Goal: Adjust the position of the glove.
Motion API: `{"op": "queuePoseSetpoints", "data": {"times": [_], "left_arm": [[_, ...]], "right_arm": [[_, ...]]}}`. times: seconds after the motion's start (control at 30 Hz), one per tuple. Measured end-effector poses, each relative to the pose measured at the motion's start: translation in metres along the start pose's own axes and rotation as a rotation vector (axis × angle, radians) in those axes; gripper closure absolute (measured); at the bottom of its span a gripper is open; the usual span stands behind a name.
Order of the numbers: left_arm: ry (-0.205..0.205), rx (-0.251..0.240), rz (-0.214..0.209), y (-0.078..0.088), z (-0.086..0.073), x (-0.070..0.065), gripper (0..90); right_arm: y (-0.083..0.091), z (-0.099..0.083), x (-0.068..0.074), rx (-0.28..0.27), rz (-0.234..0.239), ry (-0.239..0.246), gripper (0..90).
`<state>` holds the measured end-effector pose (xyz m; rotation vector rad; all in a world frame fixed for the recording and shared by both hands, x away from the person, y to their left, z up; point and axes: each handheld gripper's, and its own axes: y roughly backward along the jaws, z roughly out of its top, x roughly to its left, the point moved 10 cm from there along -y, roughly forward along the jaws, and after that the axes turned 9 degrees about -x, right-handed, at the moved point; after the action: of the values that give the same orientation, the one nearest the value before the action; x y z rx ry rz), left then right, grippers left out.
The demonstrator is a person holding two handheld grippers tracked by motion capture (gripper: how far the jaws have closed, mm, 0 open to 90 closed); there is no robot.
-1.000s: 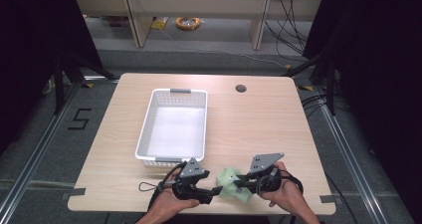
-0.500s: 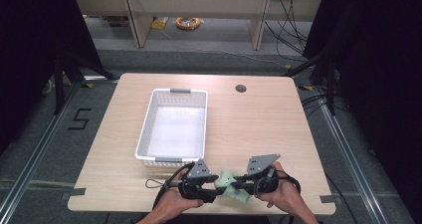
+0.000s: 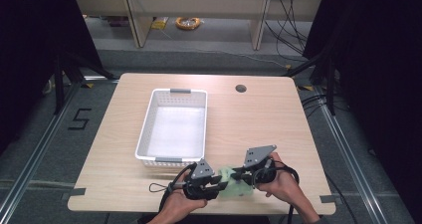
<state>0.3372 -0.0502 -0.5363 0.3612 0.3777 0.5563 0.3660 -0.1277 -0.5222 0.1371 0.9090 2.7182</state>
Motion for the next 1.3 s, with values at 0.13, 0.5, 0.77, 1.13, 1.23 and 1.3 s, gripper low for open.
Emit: {"op": "queuePoseSetpoints", "data": {"times": [0.13, 0.5, 0.77, 1.13, 1.23, 1.3], "left_arm": [[0.048, 0.029, 0.001, -0.005, -0.013, -0.001, 71.0], [0.044, 0.027, -0.002, -0.007, -0.017, 0.000, 68.1], [0.049, 0.028, 0.001, -0.007, -0.017, -0.001, 67.8], [-0.002, 0.030, 0.006, -0.007, -0.017, -0.003, 72.0], [0.008, 0.017, 0.002, -0.007, -0.015, -0.007, 74.1], [0.013, 0.011, 0.001, -0.004, -0.013, -0.010, 74.4]], "right_arm": [[-0.007, -0.017, 0.001, 0.025, 0.032, -0.033, 80.8], [0.004, -0.020, -0.006, -0.018, -0.064, -0.179, 56.4], [0.039, -0.036, -0.013, 0.015, -0.269, -0.268, 58.8], [0.021, -0.062, -0.012, -0.004, -0.183, -0.371, 81.8], [0.023, -0.057, -0.011, 0.000, -0.197, -0.321, 86.1], [0.031, -0.044, -0.011, -0.034, -0.205, -0.274, 86.5]]}}
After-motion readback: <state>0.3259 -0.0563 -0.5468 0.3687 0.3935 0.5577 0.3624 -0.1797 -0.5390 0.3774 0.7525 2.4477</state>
